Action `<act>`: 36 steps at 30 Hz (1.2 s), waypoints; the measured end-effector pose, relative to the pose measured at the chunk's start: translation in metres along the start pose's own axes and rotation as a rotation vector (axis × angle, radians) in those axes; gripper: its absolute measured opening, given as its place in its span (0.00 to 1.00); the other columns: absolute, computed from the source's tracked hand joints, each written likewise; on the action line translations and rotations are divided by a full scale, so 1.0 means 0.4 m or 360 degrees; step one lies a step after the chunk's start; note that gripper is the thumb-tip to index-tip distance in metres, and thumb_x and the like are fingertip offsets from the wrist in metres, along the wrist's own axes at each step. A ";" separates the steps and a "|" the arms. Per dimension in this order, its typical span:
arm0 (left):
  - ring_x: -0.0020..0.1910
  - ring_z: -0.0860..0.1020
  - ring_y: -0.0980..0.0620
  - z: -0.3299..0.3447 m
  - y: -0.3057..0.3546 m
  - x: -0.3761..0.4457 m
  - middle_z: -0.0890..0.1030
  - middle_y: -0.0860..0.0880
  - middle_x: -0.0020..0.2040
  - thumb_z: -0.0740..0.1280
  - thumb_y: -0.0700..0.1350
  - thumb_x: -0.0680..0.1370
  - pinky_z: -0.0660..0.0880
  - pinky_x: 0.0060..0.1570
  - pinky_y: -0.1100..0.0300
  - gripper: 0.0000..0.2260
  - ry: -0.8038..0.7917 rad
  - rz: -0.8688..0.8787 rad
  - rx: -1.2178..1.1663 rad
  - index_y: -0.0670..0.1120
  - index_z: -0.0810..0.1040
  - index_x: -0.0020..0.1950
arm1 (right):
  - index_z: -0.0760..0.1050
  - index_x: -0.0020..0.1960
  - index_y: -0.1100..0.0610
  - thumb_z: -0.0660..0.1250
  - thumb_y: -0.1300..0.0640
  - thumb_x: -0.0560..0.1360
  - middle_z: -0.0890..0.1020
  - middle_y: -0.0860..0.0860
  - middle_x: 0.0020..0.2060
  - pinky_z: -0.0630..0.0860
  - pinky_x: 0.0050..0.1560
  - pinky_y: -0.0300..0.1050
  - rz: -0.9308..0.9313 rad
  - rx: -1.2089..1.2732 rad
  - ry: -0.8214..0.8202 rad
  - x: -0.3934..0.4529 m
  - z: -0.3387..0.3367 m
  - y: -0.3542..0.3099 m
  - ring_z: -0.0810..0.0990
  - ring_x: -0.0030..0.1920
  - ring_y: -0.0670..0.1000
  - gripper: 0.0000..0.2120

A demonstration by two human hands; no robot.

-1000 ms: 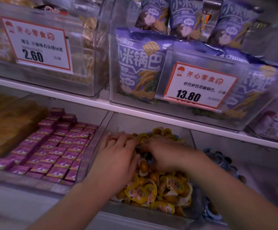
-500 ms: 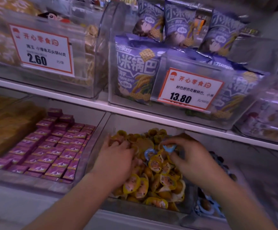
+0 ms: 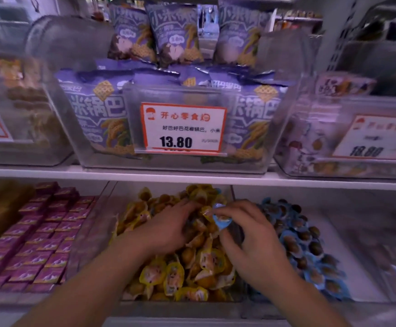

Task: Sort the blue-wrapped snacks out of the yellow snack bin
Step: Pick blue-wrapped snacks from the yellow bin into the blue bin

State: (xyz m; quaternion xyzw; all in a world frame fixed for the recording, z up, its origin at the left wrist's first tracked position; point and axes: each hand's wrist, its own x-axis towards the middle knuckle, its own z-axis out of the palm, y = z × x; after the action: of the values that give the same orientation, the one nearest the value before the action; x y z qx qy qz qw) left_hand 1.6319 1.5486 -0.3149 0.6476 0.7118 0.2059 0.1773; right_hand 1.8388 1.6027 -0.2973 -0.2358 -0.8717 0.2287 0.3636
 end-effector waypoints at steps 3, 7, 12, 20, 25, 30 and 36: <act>0.57 0.78 0.58 0.009 -0.009 -0.021 0.80 0.57 0.59 0.68 0.57 0.72 0.74 0.55 0.66 0.21 0.0160 -0.0007 -0.0065 0.56 0.76 0.64 | 0.79 0.58 0.49 0.66 0.54 0.75 0.75 0.42 0.53 0.76 0.57 0.49 0.0009 0.0036 -0.0010 0.002 -0.003 0.007 0.76 0.56 0.46 0.12; 0.48 0.80 0.57 0.009 -0.005 -0.029 0.82 0.56 0.48 0.72 0.48 0.71 0.76 0.47 0.61 0.12 0.0266 -0.0119 -0.0071 0.54 0.81 0.55 | 0.80 0.58 0.51 0.69 0.58 0.75 0.76 0.44 0.53 0.76 0.57 0.51 0.0005 0.0104 0.0030 0.004 0.002 0.012 0.77 0.57 0.47 0.12; 0.47 0.81 0.51 0.005 -0.005 -0.010 0.84 0.50 0.45 0.71 0.44 0.75 0.77 0.46 0.58 0.01 0.0249 -0.0299 -0.0023 0.48 0.83 0.45 | 0.81 0.58 0.53 0.69 0.61 0.75 0.77 0.46 0.52 0.76 0.57 0.46 0.0006 0.0184 0.0125 0.003 0.008 0.004 0.77 0.56 0.45 0.12; 0.44 0.81 0.47 0.018 0.007 -0.004 0.83 0.48 0.41 0.71 0.43 0.74 0.75 0.42 0.55 0.05 0.0326 -0.0254 0.0085 0.46 0.79 0.39 | 0.81 0.58 0.52 0.69 0.62 0.74 0.77 0.46 0.52 0.75 0.58 0.45 0.0063 0.0162 0.0110 0.009 0.011 -0.010 0.77 0.56 0.45 0.13; 0.30 0.78 0.60 -0.034 0.023 -0.085 0.81 0.54 0.30 0.77 0.52 0.70 0.71 0.29 0.63 0.07 0.0896 -0.0402 -0.0300 0.50 0.83 0.36 | 0.81 0.58 0.53 0.69 0.61 0.74 0.77 0.46 0.51 0.76 0.55 0.48 0.0001 0.0102 0.0179 0.016 0.005 -0.024 0.77 0.54 0.48 0.13; 0.32 0.80 0.55 -0.067 0.098 -0.150 0.84 0.48 0.33 0.75 0.57 0.64 0.75 0.34 0.63 0.14 0.1132 -0.0430 -0.1355 0.47 0.86 0.37 | 0.80 0.52 0.43 0.69 0.60 0.74 0.82 0.52 0.44 0.77 0.39 0.45 0.0499 0.0914 0.0198 0.020 0.010 -0.111 0.82 0.43 0.50 0.13; 0.37 0.83 0.56 -0.015 0.148 -0.183 0.85 0.51 0.38 0.73 0.59 0.63 0.76 0.35 0.67 0.14 0.1022 -0.0254 -0.1184 0.53 0.86 0.41 | 0.82 0.52 0.56 0.67 0.44 0.76 0.85 0.56 0.44 0.79 0.39 0.49 0.1505 0.2189 -0.0373 0.024 0.023 -0.187 0.84 0.41 0.54 0.16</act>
State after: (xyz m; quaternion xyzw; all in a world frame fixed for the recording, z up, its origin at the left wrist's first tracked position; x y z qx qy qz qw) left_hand 1.6864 1.4798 -0.2799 0.3878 0.6561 0.6208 0.1834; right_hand 1.8076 1.5475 -0.2553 -0.2768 -0.3797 0.8599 0.1995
